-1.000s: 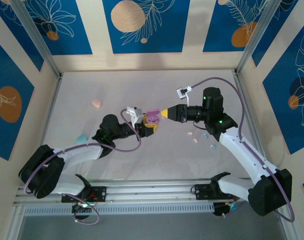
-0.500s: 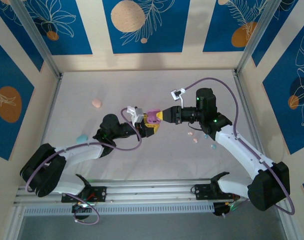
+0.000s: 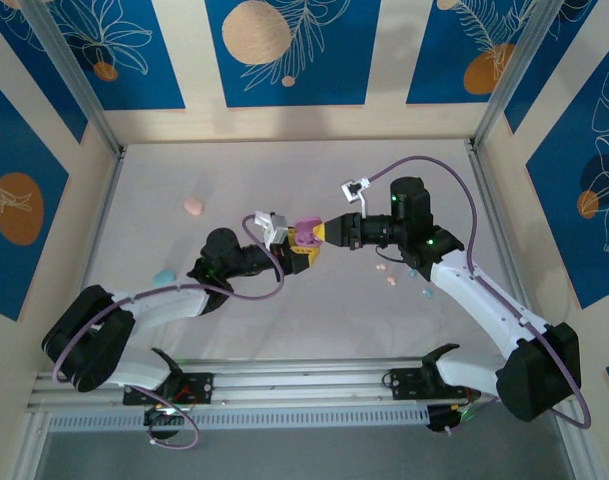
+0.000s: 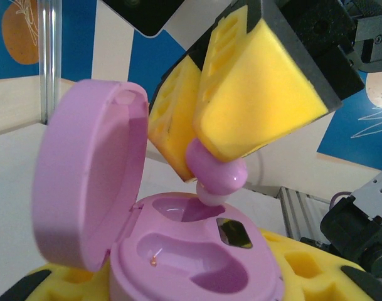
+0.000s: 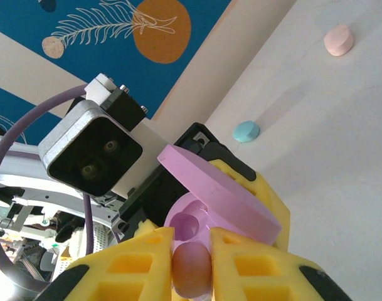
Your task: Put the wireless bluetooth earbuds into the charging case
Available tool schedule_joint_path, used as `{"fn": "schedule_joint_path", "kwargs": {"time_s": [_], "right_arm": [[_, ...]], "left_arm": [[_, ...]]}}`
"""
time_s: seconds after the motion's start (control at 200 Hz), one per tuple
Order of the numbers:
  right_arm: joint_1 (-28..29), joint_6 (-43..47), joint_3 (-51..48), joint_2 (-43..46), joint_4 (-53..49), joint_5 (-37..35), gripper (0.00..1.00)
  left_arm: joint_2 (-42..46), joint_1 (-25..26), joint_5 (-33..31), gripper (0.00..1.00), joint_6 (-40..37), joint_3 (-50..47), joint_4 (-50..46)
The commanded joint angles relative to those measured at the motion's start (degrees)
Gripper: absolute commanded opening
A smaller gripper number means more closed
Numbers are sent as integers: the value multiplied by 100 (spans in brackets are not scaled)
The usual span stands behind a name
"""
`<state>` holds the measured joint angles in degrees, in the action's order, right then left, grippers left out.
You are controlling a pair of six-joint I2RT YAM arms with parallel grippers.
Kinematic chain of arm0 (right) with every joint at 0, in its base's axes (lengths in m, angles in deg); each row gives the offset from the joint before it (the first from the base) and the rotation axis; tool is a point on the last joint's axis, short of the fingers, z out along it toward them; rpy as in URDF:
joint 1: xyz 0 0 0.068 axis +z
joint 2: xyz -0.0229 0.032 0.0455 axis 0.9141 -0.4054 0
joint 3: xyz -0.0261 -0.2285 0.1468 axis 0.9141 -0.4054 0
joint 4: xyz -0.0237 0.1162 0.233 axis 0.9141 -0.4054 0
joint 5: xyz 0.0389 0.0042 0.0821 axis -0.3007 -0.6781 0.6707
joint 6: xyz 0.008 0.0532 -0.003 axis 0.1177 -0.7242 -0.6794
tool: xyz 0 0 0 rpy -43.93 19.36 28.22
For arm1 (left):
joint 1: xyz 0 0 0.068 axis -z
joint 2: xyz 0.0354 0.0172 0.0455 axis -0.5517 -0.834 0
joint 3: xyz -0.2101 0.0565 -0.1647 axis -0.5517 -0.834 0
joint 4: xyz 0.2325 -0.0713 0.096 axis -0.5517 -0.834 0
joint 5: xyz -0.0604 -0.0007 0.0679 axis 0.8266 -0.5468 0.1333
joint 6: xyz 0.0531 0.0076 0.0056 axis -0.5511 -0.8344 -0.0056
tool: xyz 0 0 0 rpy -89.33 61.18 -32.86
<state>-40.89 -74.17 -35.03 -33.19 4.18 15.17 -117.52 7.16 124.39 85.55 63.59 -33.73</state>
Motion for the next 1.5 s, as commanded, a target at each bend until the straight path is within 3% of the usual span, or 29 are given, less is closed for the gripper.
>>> {"fn": "schedule_joint_path", "kwargs": {"time_s": [0.0, 0.58, 1.496], "right_arm": [[64, 156, 130, -52, -157, -199, 22], [289, 549, 233, -61, -552, -869, 25], [408, 204, 350, -202, -428, -1007, 26]], "left_arm": [[3, 58, 193, 29, 113, 180, 542], [55, 62, 215, 29, 104, 210, 534], [148, 67, 62, 29, -91, 159, 405]]}}
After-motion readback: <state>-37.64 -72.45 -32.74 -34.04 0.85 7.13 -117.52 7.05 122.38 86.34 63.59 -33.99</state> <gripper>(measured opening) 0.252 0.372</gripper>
